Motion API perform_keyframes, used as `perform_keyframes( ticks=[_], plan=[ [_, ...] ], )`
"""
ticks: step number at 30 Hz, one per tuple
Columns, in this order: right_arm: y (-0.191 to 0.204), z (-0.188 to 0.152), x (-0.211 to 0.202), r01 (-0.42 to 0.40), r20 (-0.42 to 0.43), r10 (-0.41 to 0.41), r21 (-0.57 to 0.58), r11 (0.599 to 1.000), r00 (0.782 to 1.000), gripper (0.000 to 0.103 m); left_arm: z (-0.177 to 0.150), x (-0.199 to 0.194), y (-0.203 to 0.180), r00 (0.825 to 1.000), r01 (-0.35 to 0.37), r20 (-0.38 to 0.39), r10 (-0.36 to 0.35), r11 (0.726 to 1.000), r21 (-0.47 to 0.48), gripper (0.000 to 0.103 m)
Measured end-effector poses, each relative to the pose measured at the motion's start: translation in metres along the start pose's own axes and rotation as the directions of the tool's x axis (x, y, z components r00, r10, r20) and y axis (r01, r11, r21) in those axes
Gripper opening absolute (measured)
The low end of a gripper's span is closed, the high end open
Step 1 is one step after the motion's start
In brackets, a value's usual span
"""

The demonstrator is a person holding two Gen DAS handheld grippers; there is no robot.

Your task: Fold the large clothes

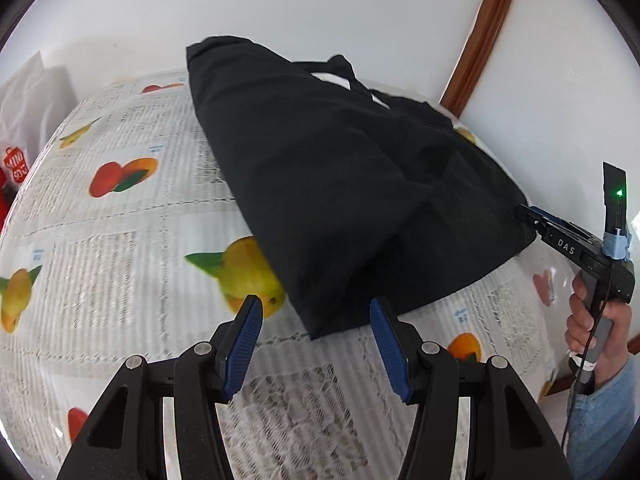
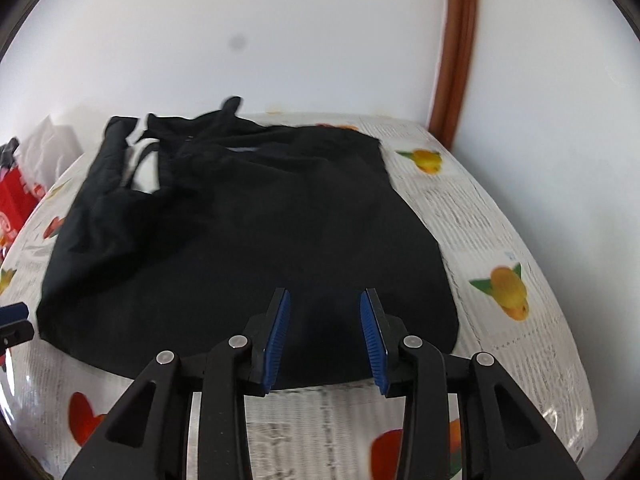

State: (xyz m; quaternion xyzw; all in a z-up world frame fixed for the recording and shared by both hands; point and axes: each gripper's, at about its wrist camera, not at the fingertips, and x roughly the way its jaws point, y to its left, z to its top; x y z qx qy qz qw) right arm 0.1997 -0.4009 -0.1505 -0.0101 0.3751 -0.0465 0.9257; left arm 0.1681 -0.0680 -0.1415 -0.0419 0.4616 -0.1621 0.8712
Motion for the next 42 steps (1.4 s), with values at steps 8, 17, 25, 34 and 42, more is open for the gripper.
perform_keyframes(
  ticks=[8,17,25,34,42],
  plan=[
    [-0.002,-0.01,0.032,0.017,-0.074,-0.017,-0.007,1.0,0.997,0.028,0.005,0.026,0.002,1.0,-0.017,-0.008,0.017,0.998,-0.056,0.047],
    [0.009,-0.016,0.034,0.032,-0.063,-0.034,-0.029,0.999,0.997,0.017,0.001,0.017,0.016,0.999,-0.022,0.03,0.024,0.996,-0.085,0.009],
    [0.039,-0.013,0.035,-0.016,-0.073,0.012,-0.048,0.999,0.997,0.016,-0.011,-0.005,0.052,0.996,-0.073,0.05,0.08,0.99,-0.117,0.007],
    [0.104,-0.009,0.031,-0.105,-0.091,0.092,-0.148,0.983,0.992,0.016,-0.03,-0.032,0.105,0.988,-0.14,0.045,0.151,0.974,-0.178,0.008],
    [0.122,0.02,0.003,-0.223,-0.03,0.221,-0.137,0.965,0.975,0.032,-0.036,-0.038,0.12,0.994,-0.101,0.03,0.109,0.975,-0.197,0.013]
  ],
)
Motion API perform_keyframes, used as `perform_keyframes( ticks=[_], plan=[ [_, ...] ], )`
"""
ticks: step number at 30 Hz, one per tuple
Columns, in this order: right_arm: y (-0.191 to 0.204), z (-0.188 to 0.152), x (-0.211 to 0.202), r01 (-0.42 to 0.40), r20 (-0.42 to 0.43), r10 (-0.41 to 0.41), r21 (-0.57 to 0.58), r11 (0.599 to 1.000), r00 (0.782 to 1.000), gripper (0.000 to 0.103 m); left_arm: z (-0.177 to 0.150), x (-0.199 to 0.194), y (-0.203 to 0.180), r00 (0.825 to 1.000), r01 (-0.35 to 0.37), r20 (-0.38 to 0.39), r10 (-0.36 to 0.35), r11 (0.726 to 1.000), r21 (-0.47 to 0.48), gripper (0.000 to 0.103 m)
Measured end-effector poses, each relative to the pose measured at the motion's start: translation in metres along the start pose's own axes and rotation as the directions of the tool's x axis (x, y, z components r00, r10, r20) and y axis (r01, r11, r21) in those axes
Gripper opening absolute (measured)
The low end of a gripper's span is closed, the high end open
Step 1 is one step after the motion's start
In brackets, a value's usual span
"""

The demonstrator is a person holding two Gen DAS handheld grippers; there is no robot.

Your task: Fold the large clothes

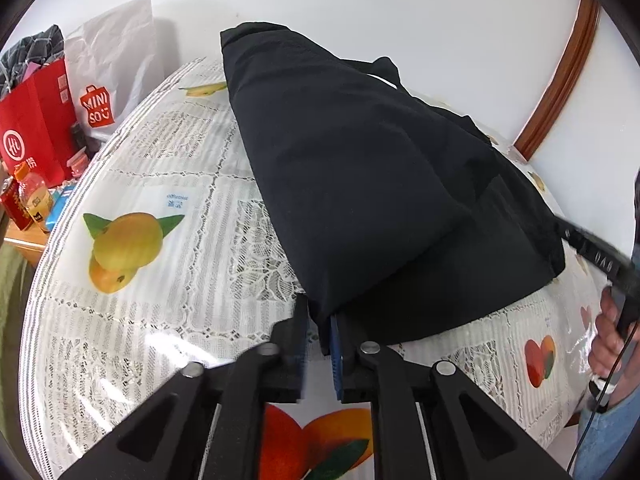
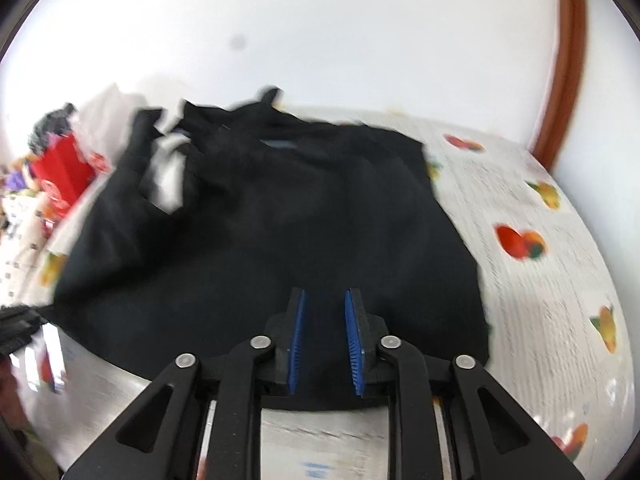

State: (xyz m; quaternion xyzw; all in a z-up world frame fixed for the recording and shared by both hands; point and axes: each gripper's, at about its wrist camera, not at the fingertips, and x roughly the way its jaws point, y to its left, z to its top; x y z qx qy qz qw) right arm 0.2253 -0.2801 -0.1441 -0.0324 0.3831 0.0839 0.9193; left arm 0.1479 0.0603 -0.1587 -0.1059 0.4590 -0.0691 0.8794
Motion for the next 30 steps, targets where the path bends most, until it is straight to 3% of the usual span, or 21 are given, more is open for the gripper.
perform_keyframes(
  ticks=[1,3,6,9,14,19,21,23,26,30],
  plan=[
    [0.007,0.006,-0.002,-0.03,0.011,0.031,-0.01,0.999,0.999,0.044,0.0,-0.001,0.002,1.0,0.012,-0.002,-0.012,1.0,-0.004,0.017],
    [0.023,0.012,-0.004,-0.072,0.033,0.073,-0.031,0.997,0.997,0.053,0.001,0.003,-0.001,0.998,0.054,-0.01,-0.055,0.998,-0.012,0.024],
    [0.052,0.024,-0.003,-0.126,0.059,0.131,-0.086,0.988,0.99,0.054,0.0,0.009,-0.002,0.998,0.054,-0.012,-0.054,0.999,0.005,0.033],
    [0.081,0.033,0.003,-0.181,0.056,0.188,-0.12,0.976,0.98,0.054,0.005,0.015,-0.009,0.997,0.073,-0.006,-0.072,0.997,0.027,0.05],
    [0.112,0.046,0.022,-0.257,0.04,0.264,-0.129,0.958,0.964,0.054,0.007,0.022,-0.021,1.0,0.01,0.013,-0.01,0.998,0.058,0.054],
    [0.128,0.05,0.053,-0.294,-0.039,0.291,-0.133,0.946,0.956,0.012,0.008,0.025,-0.023,1.0,-0.014,0.023,0.013,0.999,0.053,0.056],
    [0.131,0.047,0.056,-0.302,-0.053,0.298,-0.152,0.941,0.953,0.008,0.008,0.026,-0.023,0.999,-0.024,0.026,0.022,0.998,0.05,0.057],
    [0.126,0.046,0.047,-0.318,-0.014,0.32,-0.153,0.936,0.947,0.006,0.008,0.026,-0.023,0.999,-0.035,0.03,0.033,0.998,0.05,0.057],
    [0.102,0.048,0.014,-0.37,0.099,0.381,-0.112,0.922,0.919,0.006,0.006,0.027,-0.023,0.997,-0.062,0.037,0.06,0.997,0.054,0.057],
    [0.072,0.037,-0.025,-0.358,0.228,0.368,-0.087,0.93,0.901,0.006,0.004,0.029,-0.028,0.994,-0.1,0.051,0.096,0.992,0.08,0.057]
  ],
)
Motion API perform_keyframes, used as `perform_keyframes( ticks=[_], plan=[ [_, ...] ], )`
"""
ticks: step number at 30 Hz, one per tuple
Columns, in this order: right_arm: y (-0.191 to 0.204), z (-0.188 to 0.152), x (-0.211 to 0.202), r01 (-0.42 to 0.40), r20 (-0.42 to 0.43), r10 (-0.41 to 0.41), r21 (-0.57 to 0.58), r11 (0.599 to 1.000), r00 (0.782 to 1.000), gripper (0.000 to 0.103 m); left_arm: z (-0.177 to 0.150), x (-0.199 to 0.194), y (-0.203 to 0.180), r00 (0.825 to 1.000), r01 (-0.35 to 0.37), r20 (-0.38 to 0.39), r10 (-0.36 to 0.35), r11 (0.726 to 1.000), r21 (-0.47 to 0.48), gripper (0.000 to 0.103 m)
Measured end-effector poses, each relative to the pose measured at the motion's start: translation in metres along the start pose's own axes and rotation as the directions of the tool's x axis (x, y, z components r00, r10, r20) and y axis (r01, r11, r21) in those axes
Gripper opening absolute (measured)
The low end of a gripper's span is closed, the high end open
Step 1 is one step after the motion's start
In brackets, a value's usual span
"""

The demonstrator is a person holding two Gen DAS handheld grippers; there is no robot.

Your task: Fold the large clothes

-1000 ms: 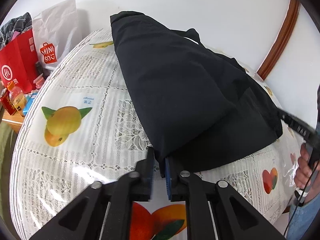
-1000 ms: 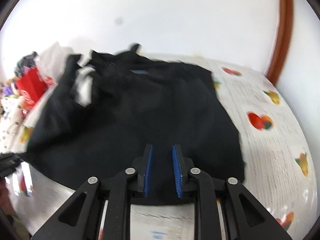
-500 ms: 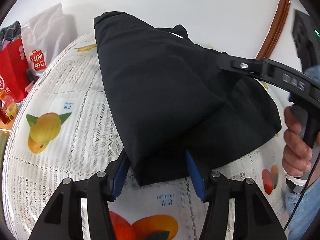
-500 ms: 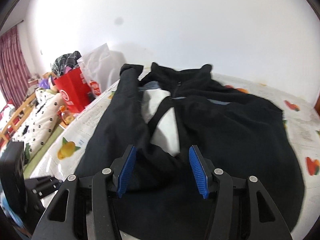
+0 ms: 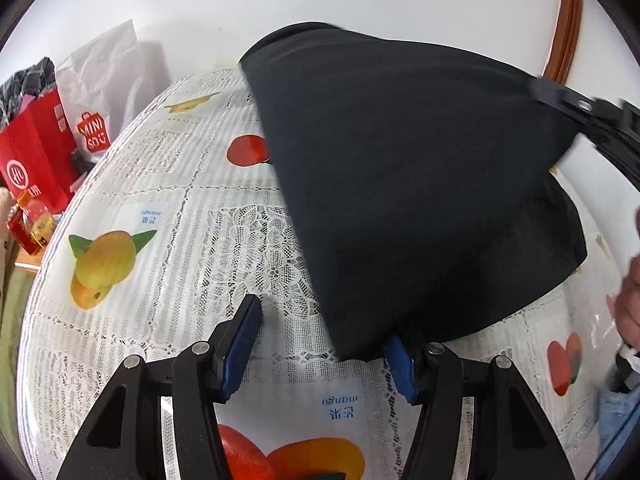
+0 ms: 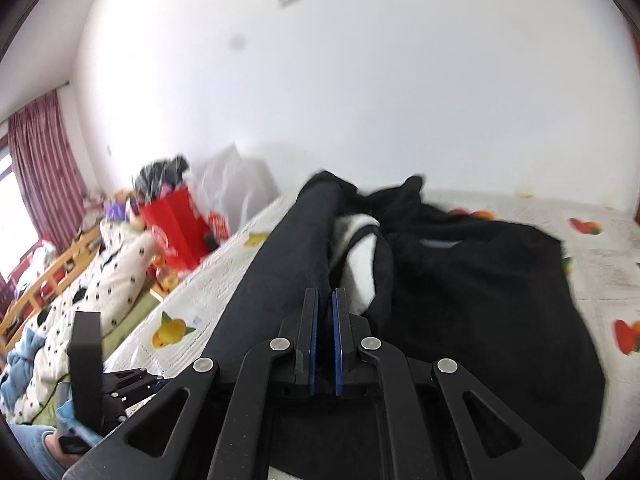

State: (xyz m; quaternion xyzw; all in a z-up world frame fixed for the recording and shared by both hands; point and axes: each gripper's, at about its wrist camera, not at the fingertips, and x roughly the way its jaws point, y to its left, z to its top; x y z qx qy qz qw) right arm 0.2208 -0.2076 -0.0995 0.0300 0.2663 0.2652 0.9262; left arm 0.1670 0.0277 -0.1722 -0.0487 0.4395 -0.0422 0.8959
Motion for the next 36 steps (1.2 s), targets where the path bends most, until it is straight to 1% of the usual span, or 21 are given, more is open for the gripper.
perform_keyframes(
  ticks=[3,5,7,9,11,12,13,14,15,16,18,22,24,26,27,28,29,30,31,33,36],
  plan=[
    [-0.016,-0.02,-0.018,0.039,0.036,-0.041,0.052,0.998,0.999,0.006,0.0,0.001,0.0,1.0,-0.005,0.003,0.005,1.0,0.003,0.057],
    [-0.029,-0.034,-0.015,0.092,-0.009,-0.092,0.101,0.991,0.996,0.006,0.001,0.001,-0.001,1.0,-0.008,-0.002,0.008,1.0,0.007,0.057],
    [-0.04,-0.05,-0.001,0.174,-0.103,-0.162,0.119,0.978,0.981,0.007,0.001,0.0,-0.002,1.0,-0.01,-0.005,0.01,1.0,0.015,0.059],
    [-0.048,-0.062,0.008,0.198,-0.178,-0.174,0.129,0.972,0.969,0.01,0.002,-0.001,-0.005,1.0,-0.015,-0.01,0.015,1.0,0.024,0.059],
    [-0.048,-0.063,0.005,0.214,-0.183,-0.192,0.115,0.97,0.964,0.014,0.002,-0.002,-0.006,1.0,-0.009,-0.016,0.01,1.0,0.023,0.057],
    [-0.046,-0.061,0.003,0.215,-0.175,-0.195,0.107,0.971,0.965,0.022,0.002,-0.004,-0.006,1.0,-0.004,-0.015,0.004,1.0,0.021,0.057],
    [-0.045,-0.058,0.003,0.216,-0.174,-0.197,0.098,0.971,0.965,0.035,0.001,-0.005,-0.006,1.0,0.008,-0.012,-0.008,1.0,0.019,0.057],
    [-0.045,-0.055,0.004,0.209,-0.179,-0.19,0.092,0.974,0.965,0.042,0.001,-0.007,-0.006,0.999,0.037,-0.01,-0.037,0.999,0.015,0.057],
    [-0.046,-0.052,0.006,0.196,-0.178,-0.178,0.088,0.977,0.968,0.055,0.0,-0.009,-0.007,0.998,0.065,-0.011,-0.065,0.998,0.009,0.057],
    [-0.048,-0.052,0.008,0.189,-0.18,-0.171,0.088,0.978,0.969,0.061,0.0,-0.011,-0.007,0.996,0.085,-0.01,-0.085,0.996,0.002,0.057],
    [-0.054,-0.049,0.017,0.179,-0.198,-0.156,0.104,0.978,0.968,0.063,-0.001,-0.013,-0.013,0.994,0.105,-0.008,-0.105,0.994,0.013,0.057],
    [-0.07,-0.051,0.04,0.146,-0.241,-0.098,0.19,0.971,0.966,0.067,0.003,-0.004,-0.026,0.993,0.119,-0.024,-0.118,0.992,0.029,0.057],
    [-0.073,-0.051,0.049,0.145,-0.252,-0.089,0.212,0.967,0.964,0.067,0.005,0.001,-0.034,0.994,0.107,-0.029,-0.106,0.994,0.035,0.058],
    [-0.074,-0.051,0.056,0.144,-0.254,-0.084,0.229,0.963,0.964,0.067,0.006,0.004,-0.041,0.996,0.082,-0.029,-0.08,0.995,0.055,0.059],
    [-0.072,-0.05,0.058,0.137,-0.247,-0.079,0.228,0.964,0.966,0.061,0.006,0.005,-0.043,0.997,0.068,-0.028,-0.066,0.996,0.063,0.06],
    [-0.071,-0.049,0.059,0.128,-0.243,-0.072,0.223,0.967,0.967,0.044,0.005,0.006,-0.046,0.998,0.052,-0.026,-0.051,0.996,0.072,0.06],
    [-0.069,-0.048,0.06,0.118,-0.242,-0.065,0.212,0.97,0.968,0.035,0.005,0.007,-0.048,0.999,0.038,-0.026,-0.036,0.996,0.082,0.061],
    [-0.067,-0.046,0.06,0.1,-0.241,-0.05,0.203,0.974,0.969,0.017,0.005,0.008,-0.051,0.999,0.021,-0.027,-0.018,0.995,0.098,0.061],
    [-0.064,-0.043,0.058,0.08,-0.232,-0.035,0.191,0.978,0.972,0.011,0.005,0.008,-0.053,1.0,0.014,-0.027,-0.011,0.995,0.103,0.061],
    [-0.062,-0.034,0.044,0.077,-0.185,-0.046,0.168,0.983,0.982,0.009,0.005,0.009,-0.052,1.0,0.011,-0.023,-0.009,0.995,0.095,0.061],
    [-0.061,-0.019,-0.007,0.044,-0.01,-0.044,0.12,0.992,0.999,0.008,0.005,0.009,-0.054,1.0,0.002,-0.021,0.001,0.995,0.099,0.061]
  ],
)
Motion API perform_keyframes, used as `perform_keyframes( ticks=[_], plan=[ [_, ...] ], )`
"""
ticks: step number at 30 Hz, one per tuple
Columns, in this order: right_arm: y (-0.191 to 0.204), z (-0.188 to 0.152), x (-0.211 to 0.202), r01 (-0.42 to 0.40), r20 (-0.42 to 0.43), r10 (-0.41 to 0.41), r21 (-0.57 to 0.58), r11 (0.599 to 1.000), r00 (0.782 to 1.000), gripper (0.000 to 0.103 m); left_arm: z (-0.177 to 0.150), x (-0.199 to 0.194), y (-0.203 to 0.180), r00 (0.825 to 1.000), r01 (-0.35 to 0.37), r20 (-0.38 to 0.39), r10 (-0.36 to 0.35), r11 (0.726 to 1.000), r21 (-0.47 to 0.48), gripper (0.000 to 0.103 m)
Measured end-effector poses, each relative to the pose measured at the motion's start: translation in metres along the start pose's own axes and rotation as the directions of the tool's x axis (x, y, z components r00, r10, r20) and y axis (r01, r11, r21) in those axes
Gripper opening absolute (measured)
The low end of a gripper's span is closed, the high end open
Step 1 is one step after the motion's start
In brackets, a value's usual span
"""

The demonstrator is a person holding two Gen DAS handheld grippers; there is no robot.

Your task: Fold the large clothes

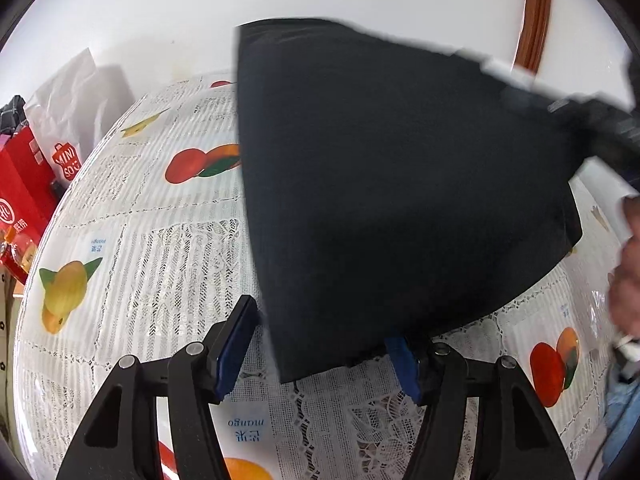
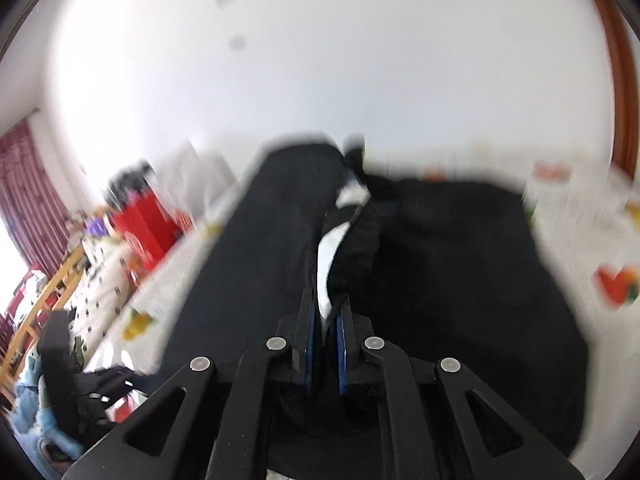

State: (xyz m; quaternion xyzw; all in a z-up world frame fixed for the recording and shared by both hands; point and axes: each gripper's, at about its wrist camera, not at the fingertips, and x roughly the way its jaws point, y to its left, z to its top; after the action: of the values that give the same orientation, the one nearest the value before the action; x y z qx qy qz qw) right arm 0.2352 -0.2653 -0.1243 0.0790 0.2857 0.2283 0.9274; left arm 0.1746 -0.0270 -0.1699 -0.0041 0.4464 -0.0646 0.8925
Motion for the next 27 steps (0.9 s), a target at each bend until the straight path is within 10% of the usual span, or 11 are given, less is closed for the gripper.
perform_keyframes(
  ticks=[4,11,19,23,27],
  plan=[
    [-0.032,-0.001,-0.039,0.039,0.087,-0.048,0.097,0.994,0.995,0.008,0.002,0.002,-0.003,1.0,-0.009,-0.002,0.009,1.0,0.009,0.063],
    [-0.072,-0.035,-0.014,0.161,-0.089,-0.146,0.205,0.965,0.985,0.01,0.007,0.0,-0.006,0.999,0.037,-0.023,-0.037,0.999,-0.006,0.063],
    [-0.068,-0.026,-0.003,0.191,-0.124,-0.173,0.145,0.971,0.977,0.055,0.012,0.005,-0.032,0.998,0.06,-0.021,-0.059,0.998,0.018,0.062],
    [-0.073,-0.026,0.008,0.198,-0.153,-0.173,0.162,0.967,0.973,0.055,0.013,0.012,-0.042,1.0,0.01,-0.017,-0.009,0.999,0.036,0.064],
    [-0.07,-0.021,0.017,0.175,-0.166,-0.15,0.146,0.974,0.975,0.01,0.017,0.014,-0.045,1.0,-0.011,-0.015,0.011,0.999,0.032,0.065]
  ],
)
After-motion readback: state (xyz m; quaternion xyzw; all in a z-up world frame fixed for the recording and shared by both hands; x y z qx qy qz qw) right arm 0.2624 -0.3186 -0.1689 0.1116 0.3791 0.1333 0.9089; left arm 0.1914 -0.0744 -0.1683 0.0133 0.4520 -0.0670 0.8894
